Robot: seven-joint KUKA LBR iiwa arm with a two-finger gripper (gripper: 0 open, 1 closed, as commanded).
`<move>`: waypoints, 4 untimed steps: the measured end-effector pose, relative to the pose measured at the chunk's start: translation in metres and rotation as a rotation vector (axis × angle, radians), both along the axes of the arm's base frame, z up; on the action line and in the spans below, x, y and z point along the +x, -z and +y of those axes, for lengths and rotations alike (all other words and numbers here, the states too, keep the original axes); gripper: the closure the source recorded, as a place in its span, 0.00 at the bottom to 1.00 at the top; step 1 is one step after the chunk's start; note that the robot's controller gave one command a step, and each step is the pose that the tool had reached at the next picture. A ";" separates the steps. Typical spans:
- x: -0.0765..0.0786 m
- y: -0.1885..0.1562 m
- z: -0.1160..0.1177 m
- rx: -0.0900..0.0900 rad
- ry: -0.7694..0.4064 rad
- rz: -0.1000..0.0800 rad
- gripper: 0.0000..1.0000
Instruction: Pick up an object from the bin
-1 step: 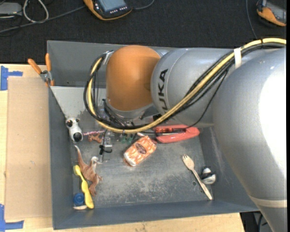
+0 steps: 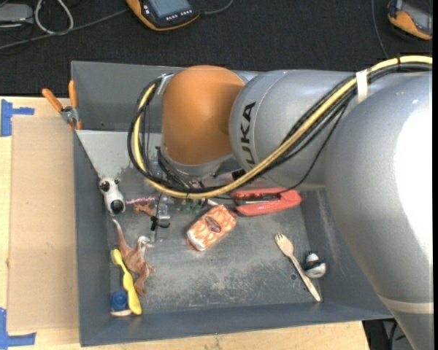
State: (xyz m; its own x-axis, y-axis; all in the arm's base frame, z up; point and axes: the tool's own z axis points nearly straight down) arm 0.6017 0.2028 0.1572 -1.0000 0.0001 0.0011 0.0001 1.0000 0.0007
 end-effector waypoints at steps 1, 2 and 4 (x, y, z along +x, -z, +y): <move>0.006 0.014 -0.028 0.003 -0.120 -0.001 0.00; 0.014 0.034 -0.075 -0.003 -0.226 0.007 0.00; 0.015 0.056 -0.074 0.001 -0.395 0.004 0.00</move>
Offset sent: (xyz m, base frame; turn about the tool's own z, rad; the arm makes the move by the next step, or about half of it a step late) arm -0.0099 -0.0566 0.0473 -0.4089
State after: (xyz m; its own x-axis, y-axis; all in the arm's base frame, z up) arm 0.6172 0.1292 0.1017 -0.9232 -0.3843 0.0047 -0.3843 0.9232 0.0024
